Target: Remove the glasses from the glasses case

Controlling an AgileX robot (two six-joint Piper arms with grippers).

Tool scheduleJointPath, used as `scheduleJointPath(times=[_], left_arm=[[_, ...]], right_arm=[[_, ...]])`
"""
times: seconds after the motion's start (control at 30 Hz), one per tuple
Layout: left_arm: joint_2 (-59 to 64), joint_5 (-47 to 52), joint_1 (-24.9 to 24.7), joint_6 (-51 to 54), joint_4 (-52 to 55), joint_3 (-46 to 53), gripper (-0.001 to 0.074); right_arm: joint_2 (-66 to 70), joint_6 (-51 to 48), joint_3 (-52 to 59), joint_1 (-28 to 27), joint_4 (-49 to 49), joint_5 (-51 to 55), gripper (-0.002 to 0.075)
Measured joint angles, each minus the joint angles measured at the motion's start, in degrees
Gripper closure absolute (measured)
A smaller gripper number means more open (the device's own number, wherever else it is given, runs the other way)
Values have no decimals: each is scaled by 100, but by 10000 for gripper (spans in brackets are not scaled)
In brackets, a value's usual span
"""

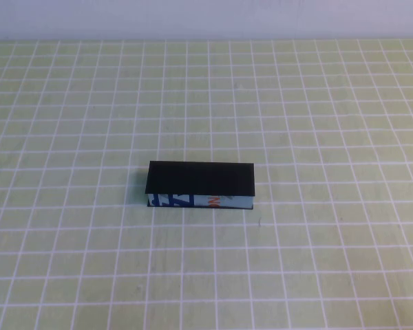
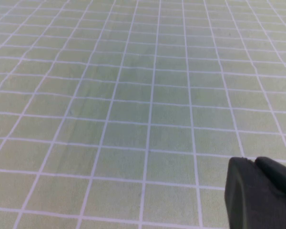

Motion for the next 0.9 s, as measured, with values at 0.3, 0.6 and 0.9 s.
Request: scheduleJointPath(times=[0.3, 0.6, 0.9], left_arm=[[0, 0, 0, 0, 13, 0, 740], [0, 0, 0, 0, 17, 0, 739], [0, -120, 0, 0, 17, 0, 739]], right_arm=[[0, 0, 0, 0, 0, 0, 743], [0, 0, 0, 0, 0, 0, 743], [0, 0, 0, 0, 0, 0, 743]])
